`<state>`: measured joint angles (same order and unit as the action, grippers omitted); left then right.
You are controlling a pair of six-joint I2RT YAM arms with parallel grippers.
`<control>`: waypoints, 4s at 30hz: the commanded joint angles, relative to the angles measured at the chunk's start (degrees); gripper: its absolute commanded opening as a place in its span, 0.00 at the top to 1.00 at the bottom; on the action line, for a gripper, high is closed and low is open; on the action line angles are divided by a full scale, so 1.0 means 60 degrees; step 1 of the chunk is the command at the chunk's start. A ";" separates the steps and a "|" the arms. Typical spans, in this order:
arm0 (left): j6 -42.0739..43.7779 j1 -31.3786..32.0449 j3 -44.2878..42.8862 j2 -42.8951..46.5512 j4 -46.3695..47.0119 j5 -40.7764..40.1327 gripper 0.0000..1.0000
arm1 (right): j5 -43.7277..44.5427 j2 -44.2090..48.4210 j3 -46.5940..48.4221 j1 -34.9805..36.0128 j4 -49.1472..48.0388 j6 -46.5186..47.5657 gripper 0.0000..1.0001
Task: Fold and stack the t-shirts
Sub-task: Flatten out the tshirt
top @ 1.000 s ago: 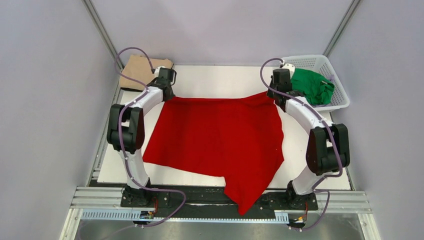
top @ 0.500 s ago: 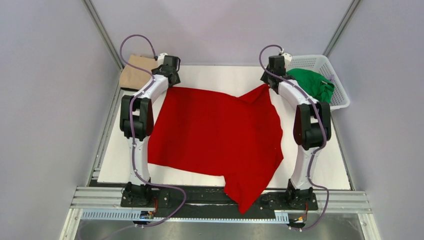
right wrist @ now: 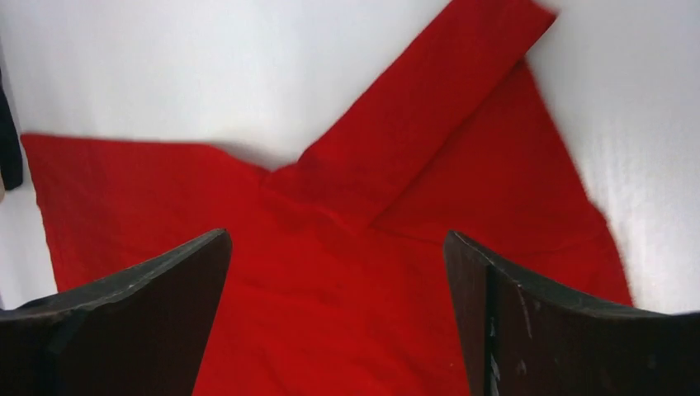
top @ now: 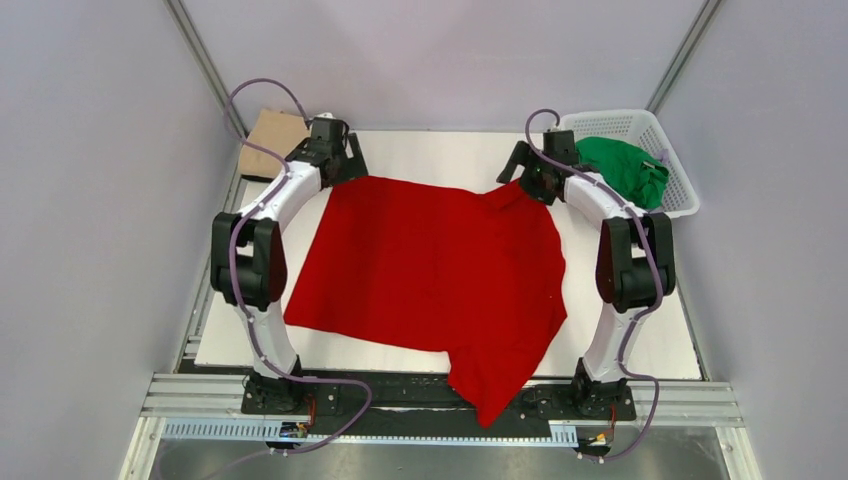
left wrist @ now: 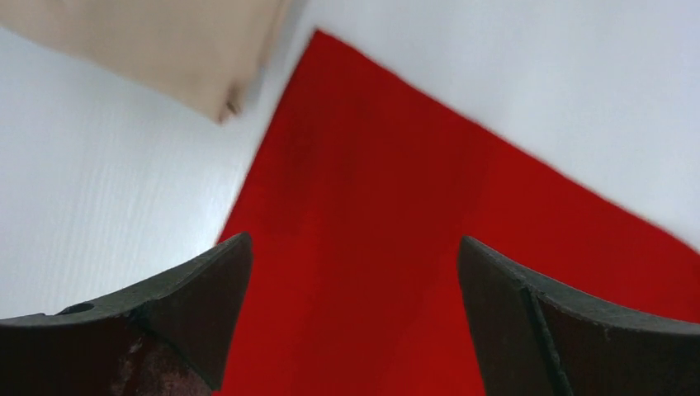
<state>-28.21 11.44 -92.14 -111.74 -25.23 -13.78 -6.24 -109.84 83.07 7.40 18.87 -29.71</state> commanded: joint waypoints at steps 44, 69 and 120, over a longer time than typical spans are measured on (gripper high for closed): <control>-0.1146 0.0407 0.5415 0.3067 0.1087 0.2128 0.00 | -0.1551 -0.1805 0.1980 0.0348 -0.2285 0.0104 0.00; -0.1007 0.0407 0.5658 0.2833 0.0892 0.2037 0.00 | -0.1112 -0.4409 0.3715 0.0535 -0.2449 -0.0916 0.00; -0.1408 -0.0442 0.2739 -0.0443 0.0282 0.3036 0.00 | 0.2424 -0.2765 0.1770 -0.0447 0.2301 0.0148 0.00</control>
<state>-36.73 9.17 -73.71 -110.06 -21.08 5.08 8.34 -120.40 89.41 6.39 33.67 -30.72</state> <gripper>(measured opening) 0.998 0.998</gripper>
